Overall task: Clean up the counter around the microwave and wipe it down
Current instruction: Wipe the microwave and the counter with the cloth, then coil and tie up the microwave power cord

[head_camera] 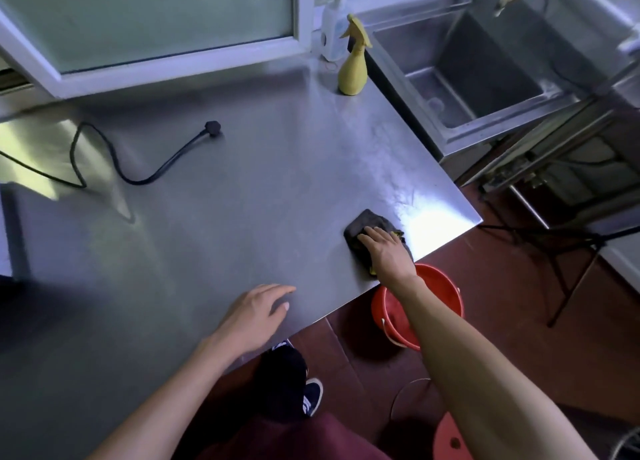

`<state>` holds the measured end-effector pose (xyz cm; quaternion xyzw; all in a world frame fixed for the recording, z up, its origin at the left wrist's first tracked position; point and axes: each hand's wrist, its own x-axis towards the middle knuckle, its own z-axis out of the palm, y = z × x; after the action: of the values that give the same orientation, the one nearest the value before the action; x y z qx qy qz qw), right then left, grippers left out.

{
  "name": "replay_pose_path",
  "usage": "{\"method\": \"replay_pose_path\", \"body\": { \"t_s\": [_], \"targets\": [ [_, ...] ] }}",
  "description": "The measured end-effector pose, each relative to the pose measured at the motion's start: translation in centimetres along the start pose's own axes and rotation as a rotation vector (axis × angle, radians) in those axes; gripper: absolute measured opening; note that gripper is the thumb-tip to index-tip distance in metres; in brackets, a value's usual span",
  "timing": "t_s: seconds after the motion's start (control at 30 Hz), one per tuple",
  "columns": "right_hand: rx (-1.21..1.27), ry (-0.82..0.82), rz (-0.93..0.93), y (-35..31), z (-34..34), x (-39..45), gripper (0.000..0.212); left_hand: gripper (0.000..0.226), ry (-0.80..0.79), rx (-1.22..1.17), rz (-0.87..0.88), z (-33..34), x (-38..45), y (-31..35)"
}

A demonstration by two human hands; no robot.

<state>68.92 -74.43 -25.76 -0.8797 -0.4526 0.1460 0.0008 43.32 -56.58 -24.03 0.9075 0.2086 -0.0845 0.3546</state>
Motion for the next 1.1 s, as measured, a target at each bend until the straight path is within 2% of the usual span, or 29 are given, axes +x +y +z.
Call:
{"method": "replay_pose_path", "body": {
  "t_s": [0.13, 0.23, 0.4, 0.5, 0.6, 0.67, 0.8, 0.93, 1.0, 1.1],
  "targets": [
    [-0.004, -0.035, 0.002, 1.3, -0.7, 1.3, 0.057, 0.037, -0.003, -0.013, -0.003, -1.0, 3.2, -0.4],
    [0.006, -0.047, 0.039, 1.5, -1.0, 2.4, 0.051, 0.036, 0.012, -0.026, -0.004, -2.0, 5.0, -1.2],
    [-0.014, -0.222, 0.083, 0.3, -3.6, 5.4, 0.041, 0.039, 0.060, -0.026, -0.031, -4.5, 7.5, -3.5],
    [-0.008, -0.222, 0.092, -0.4, -4.7, 8.0, 0.027, 0.040, 0.151, -0.003, -0.065, -6.6, 9.2, -5.8],
    [0.013, -0.170, 0.066, -1.6, -5.0, 10.9, 0.032, 0.036, 0.278, 0.068, -0.076, -8.9, 10.8, -8.5],
    [0.035, -0.156, 0.015, -2.8, -5.2, 12.9, 0.034, 0.042, 0.373, 0.146, -0.070, -10.8, 11.8, -10.7],
    [0.072, -0.166, -0.101, -5.3, -5.5, 16.3, 0.043, 0.053, 0.484, 0.283, -0.230, -14.7, 13.0, -15.3],
    [0.134, -0.148, -0.235, -7.7, -5.9, 18.7, 0.050, 0.075, 0.434, 0.425, -0.347, -17.5, 13.8, -18.6],
    [0.151, -0.140, -0.286, -8.7, -6.0, 19.7, 0.047, 0.074, 0.436, 0.425, -0.447, -18.0, 14.4, -19.7],
    [0.171, -0.145, -0.346, -9.7, -5.9, 20.7, 0.043, 0.061, 0.382, 0.401, -0.570, -18.4, 15.7, -21.0]
  ]
}}
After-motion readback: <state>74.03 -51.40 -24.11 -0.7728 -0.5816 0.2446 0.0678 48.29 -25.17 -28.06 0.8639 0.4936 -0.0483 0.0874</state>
